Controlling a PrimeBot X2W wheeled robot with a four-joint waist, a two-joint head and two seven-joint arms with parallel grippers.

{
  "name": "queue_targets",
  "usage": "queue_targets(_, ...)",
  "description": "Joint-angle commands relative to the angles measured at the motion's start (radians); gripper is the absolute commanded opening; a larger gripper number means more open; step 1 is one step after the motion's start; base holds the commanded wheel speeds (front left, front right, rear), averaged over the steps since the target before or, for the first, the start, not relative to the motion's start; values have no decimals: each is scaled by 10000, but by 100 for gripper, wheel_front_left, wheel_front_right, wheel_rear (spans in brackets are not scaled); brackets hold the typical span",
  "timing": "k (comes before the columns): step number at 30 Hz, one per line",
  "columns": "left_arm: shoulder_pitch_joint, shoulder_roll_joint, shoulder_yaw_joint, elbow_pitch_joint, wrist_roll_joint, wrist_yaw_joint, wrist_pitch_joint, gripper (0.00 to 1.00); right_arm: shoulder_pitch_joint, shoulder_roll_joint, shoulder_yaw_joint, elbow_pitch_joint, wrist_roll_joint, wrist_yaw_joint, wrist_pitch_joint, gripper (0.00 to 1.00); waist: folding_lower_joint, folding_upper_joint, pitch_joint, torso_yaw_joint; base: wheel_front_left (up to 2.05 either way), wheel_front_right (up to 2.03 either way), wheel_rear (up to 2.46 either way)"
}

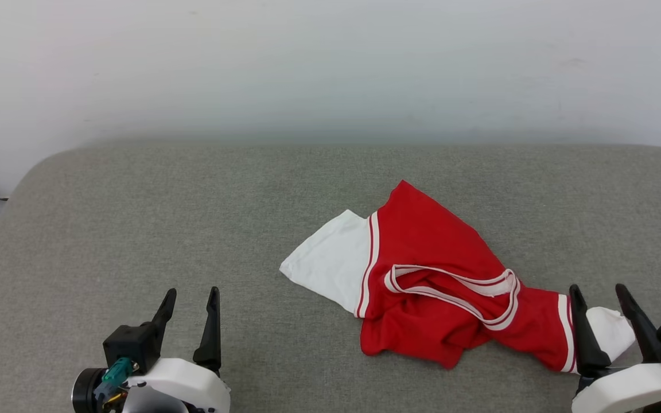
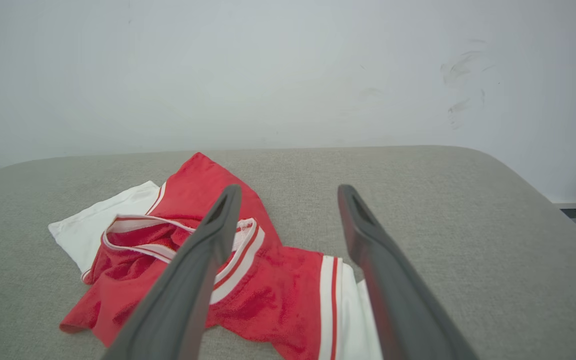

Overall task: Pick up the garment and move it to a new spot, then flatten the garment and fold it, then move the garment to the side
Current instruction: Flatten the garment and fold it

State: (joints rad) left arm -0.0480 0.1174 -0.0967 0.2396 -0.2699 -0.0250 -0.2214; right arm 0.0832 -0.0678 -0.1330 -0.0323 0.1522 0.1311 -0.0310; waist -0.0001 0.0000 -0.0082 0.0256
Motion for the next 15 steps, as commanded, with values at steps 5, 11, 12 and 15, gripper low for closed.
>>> queue_targets(5,-527,253,-43,80,-116,40,1016,100,481,137,328,-1048,-241,-7,416,100,1,0,45,-338,0,0,0)
queue_targets(11,-1833,386,-422,522,-393,-350,2746,100,282,168,499,-1558,-224,-7,658,100,1,0,519,-751,0,0,0)
queue_targets(12,-2110,394,-501,674,-456,-417,3102,100,210,170,505,-1614,-250,-7,692,100,1,0,643,-821,0,0,0)
queue_targets(15,-2903,527,-783,1209,-554,-621,4203,100,1,175,580,-1706,-201,-7,705,100,1,0,1070,-1050,0,0,0)
